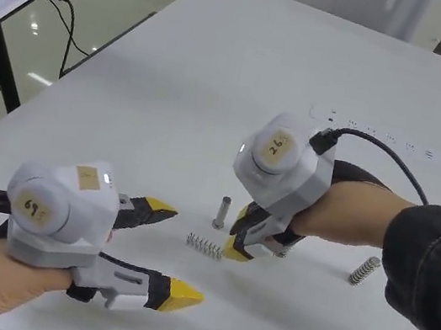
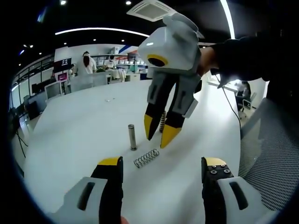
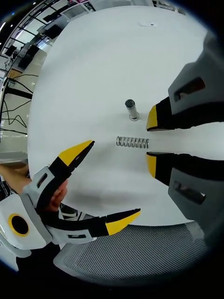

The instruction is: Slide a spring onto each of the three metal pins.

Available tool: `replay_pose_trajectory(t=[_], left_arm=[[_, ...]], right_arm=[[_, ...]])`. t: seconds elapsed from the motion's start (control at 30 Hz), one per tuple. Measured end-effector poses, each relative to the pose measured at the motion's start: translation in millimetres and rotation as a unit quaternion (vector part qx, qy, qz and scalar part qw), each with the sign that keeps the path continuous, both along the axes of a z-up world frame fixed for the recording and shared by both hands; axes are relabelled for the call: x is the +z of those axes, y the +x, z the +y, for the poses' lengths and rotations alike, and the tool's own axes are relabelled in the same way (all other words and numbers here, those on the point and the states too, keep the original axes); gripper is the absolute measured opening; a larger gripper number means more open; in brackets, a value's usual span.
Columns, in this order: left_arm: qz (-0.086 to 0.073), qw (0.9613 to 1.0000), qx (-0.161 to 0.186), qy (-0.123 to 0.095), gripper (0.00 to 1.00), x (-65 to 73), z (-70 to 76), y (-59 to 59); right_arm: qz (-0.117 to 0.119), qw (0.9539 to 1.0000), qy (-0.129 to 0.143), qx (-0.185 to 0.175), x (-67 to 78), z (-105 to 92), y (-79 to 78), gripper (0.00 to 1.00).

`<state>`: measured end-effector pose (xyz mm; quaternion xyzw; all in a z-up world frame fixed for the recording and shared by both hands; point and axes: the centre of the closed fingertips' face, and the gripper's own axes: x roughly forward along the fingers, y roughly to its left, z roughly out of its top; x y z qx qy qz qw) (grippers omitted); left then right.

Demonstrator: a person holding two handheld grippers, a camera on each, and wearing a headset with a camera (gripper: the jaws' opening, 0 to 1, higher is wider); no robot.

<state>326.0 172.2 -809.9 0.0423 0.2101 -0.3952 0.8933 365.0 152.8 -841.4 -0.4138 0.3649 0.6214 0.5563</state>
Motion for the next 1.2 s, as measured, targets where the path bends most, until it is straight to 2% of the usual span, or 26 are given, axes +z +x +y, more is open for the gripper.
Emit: replay_pose_trajectory(t=[0.23, 0.63, 1.2], left_arm=[[0.001, 1.0, 0.003, 0.0, 0.66, -0.8, 2.6, -0.3], [0.003, 1.0, 0.005, -0.001, 0.66, -2.5, 3.8, -0.4], [0.005, 1.0, 0.007, 0.002, 0.65, -3.0, 6.1, -2.5]], right_arm=[[0.003, 0.9999, -0.009, -0.005, -11.7, 0.2, -1.2, 0.18], [0.0, 0.9998, -0.021, -0.005, -21.8, 2.5, -0.5, 0.16], [-0.009, 0.9997, -0.024, -0.001, -25.7, 3.1, 0.1, 0.13]])
